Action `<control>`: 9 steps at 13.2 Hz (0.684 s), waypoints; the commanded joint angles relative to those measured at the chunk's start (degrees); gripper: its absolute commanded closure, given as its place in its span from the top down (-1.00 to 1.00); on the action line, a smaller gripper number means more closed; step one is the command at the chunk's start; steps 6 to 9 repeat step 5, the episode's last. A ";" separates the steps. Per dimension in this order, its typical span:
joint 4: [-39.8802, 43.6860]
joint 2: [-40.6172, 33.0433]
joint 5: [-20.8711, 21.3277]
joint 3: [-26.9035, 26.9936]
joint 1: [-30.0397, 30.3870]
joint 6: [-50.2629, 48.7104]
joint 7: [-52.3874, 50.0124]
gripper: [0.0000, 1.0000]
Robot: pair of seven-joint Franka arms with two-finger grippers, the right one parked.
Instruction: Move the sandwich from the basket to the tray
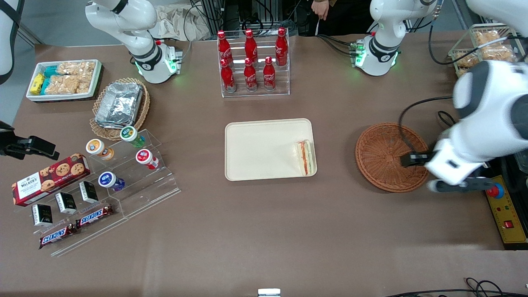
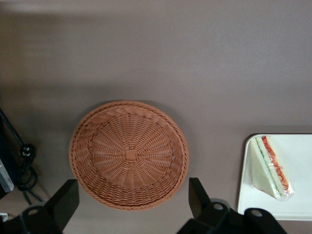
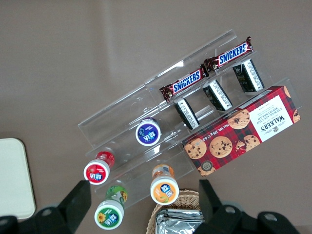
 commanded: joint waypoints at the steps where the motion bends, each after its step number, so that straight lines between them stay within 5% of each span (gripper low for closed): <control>1: -0.41 -3.01 -5.75 13.93 -8.04 -1.16 7.15 1.00; 9: -0.24 -2.94 -4.97 16.17 -9.38 -0.90 8.32 1.00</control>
